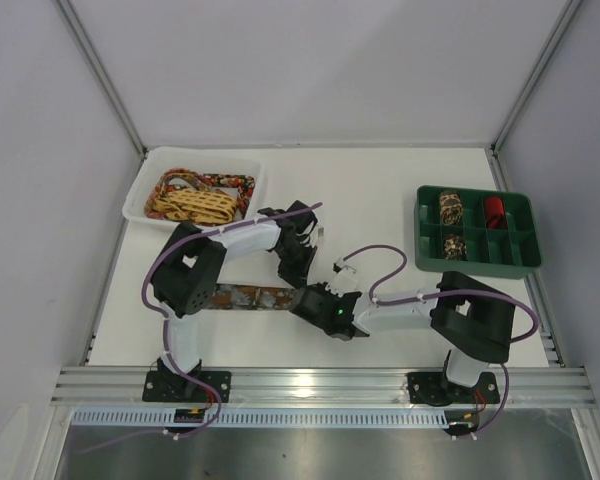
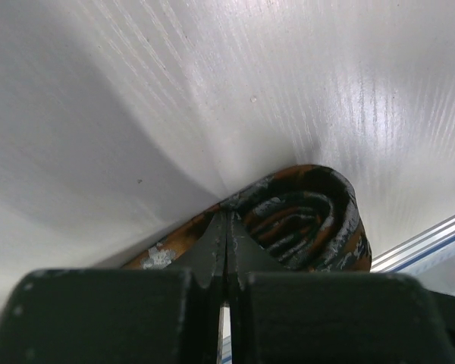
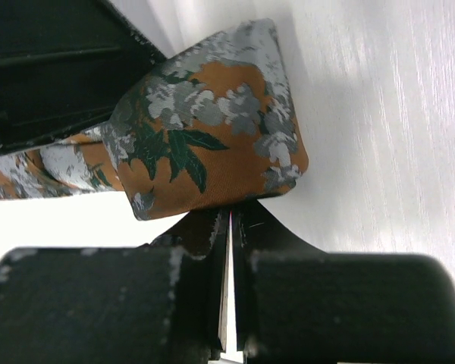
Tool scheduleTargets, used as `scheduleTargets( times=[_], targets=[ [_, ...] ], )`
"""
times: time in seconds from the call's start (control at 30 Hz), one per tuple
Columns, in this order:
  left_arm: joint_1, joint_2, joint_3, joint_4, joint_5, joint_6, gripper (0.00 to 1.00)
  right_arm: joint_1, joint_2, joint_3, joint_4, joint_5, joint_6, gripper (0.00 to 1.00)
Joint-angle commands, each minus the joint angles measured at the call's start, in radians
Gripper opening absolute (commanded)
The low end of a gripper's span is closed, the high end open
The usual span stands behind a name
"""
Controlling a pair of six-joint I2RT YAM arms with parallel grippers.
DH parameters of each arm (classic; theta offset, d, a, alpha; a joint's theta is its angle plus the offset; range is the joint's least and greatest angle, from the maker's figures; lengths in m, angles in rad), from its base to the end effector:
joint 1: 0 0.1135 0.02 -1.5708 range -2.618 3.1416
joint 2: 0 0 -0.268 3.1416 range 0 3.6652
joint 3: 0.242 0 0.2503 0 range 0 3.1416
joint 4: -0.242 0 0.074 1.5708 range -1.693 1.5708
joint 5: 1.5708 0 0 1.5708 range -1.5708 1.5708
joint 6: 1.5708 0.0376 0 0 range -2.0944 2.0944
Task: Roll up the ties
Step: Roll the tie
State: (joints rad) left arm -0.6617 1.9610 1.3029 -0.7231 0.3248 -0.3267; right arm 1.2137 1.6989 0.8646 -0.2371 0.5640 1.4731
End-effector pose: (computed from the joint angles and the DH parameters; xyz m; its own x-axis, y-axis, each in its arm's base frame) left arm 0.2858 -0.2378 0.1525 -0.9359 0.3435 -0.0779 0.3478 0.8668 -0.3573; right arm 0.1281 0.2858 0.1467 -0.7289 0.4525 -0.5138 0.2369 0.8708 0.4308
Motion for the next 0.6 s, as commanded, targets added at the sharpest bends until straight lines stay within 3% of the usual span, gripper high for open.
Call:
scheduleTargets(
  times=[0.0,0.23,0.4,0.57],
  targets=[
    [-0.006,-0.011,0.065,-0.039,-0.041,0.038,0.00,-0.042,0.027,-0.006,-0.028,0.022,-0.053,0.00],
    [0.000,0.041,0.208,-0.113,-0.135,0.014,0.00,0.007,-0.031,-0.053,-0.073,0.030,-0.024,0.00],
    [0.005,0.102,0.280,-0.127,-0.101,0.014,0.00,0.038,-0.090,-0.128,-0.067,0.008,0.049,0.00],
    [0.004,0.110,0.254,-0.116,-0.052,0.031,0.00,0.033,-0.111,-0.173,-0.021,0.010,0.067,0.00]
  ],
)
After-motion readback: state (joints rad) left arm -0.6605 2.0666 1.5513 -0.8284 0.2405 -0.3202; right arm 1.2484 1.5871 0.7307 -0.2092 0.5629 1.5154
